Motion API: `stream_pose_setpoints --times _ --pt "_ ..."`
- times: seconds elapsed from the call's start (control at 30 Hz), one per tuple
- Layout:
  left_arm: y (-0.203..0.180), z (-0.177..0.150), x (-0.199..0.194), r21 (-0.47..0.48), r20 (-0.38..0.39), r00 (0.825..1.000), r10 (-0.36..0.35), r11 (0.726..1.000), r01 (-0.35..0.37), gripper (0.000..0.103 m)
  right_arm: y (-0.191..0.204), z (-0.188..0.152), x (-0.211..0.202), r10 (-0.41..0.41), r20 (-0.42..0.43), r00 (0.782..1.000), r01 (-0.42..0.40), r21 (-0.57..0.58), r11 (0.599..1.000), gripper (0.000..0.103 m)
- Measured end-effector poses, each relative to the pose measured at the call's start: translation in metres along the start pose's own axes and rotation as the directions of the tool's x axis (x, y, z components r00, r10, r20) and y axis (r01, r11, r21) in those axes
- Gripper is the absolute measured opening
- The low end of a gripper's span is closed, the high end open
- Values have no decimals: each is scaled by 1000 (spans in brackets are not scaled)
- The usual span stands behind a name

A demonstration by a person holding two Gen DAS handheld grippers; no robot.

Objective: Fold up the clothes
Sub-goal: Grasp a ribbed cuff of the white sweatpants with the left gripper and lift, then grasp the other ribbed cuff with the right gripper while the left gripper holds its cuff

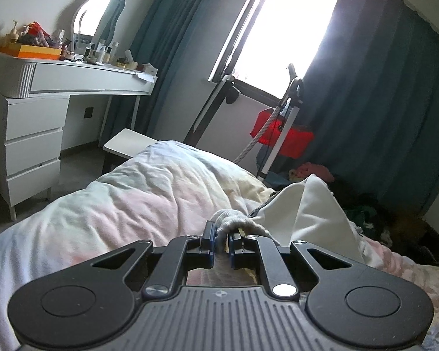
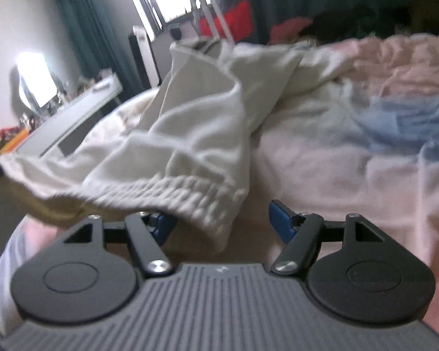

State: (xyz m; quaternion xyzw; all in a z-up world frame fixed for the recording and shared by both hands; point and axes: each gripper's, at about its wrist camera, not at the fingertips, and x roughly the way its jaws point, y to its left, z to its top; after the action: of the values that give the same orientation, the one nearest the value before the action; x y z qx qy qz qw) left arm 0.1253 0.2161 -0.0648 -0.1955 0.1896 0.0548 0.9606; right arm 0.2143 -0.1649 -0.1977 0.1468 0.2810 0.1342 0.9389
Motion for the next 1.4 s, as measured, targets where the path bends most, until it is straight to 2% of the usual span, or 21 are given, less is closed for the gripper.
stream_pose_setpoints --times 0.07,0.1,0.2,0.3,0.43,0.53,0.6,0.73,0.8,0.83,0.87,0.9,0.93,0.97,1.0,1.03,1.07,1.2,1.33,1.4 --pt "1 1 2 -1 -8 1000 -12 1000 12 10 1 2 -1 12 0 1000 -12 -15 1000 50" --pt "1 1 3 -2 -11 1000 -18 1000 18 9 4 3 -4 12 -2 1000 -12 -22 1000 35" --pt "2 0 3 9 -16 1000 -20 1000 20 10 15 12 -25 5 61 998 0 -86 996 20" --pt "5 0 1 -22 -40 998 -50 999 49 9 26 24 -55 6 154 988 14 -128 992 16" --pt "5 1 -10 -41 -79 993 -84 996 81 8 32 32 -103 23 217 976 5 -129 992 14" --pt "-4 -1 -29 -24 -115 989 -89 996 87 8 41 24 -133 8 207 978 31 -182 983 14" --pt "-4 -11 -36 -36 -190 977 -98 995 93 8 42 13 -139 -16 146 989 45 -198 979 14" --pt "4 -33 -50 -85 -323 940 -111 993 88 12 39 -8 -145 -58 9 998 59 -196 979 20" --pt "16 -42 -59 -138 -379 915 -138 986 91 21 30 -15 -144 -37 -69 997 26 -155 988 20" --pt "20 -43 -64 -154 -387 909 -153 983 100 27 27 -18 -146 -22 -95 995 10 -131 991 20" --pt "24 -44 -69 -167 -393 904 -167 980 108 44 23 -19 -150 -10 -101 995 0 -98 995 21" --pt "25 -43 -75 -160 -379 911 -162 981 108 62 19 -18 -154 11 -102 995 -17 -59 998 27" --pt "26 -41 -80 -149 -362 919 -155 983 107 70 13 -18 -157 41 -98 994 -43 -13 999 41" --pt "27 -39 -82 -150 -347 926 -152 983 105 81 7 -18 -160 71 -92 993 -68 34 997 51" --pt "28 -38 -84 -153 -331 931 -150 983 104 84 0 -17 -162 102 -85 991 -95 85 992 69" --pt "30 -36 -86 -156 -316 937 -148 982 102 84 -7 -17 -163 136 -74 988 -124 143 982 77" --pt "31 -35 -83 -175 -312 936 -160 979 109 85 -12 -16 -162 157 -66 985 -142 190 971 77" --pt "36 -32 -67 -261 -301 930 -209 956 131 90 -23 -18 -150 157 -57 986 -132 304 943 77" --pt "34 -43 -31 -335 -362 915 -176 941 48 88 -35 -18 -124 110 -64 992 -80 363 928 77" --pt "32 -47 -17 -336 -373 916 -145 942 13 80 -37 -17 -108 108 -72 991 -74 371 926 77"
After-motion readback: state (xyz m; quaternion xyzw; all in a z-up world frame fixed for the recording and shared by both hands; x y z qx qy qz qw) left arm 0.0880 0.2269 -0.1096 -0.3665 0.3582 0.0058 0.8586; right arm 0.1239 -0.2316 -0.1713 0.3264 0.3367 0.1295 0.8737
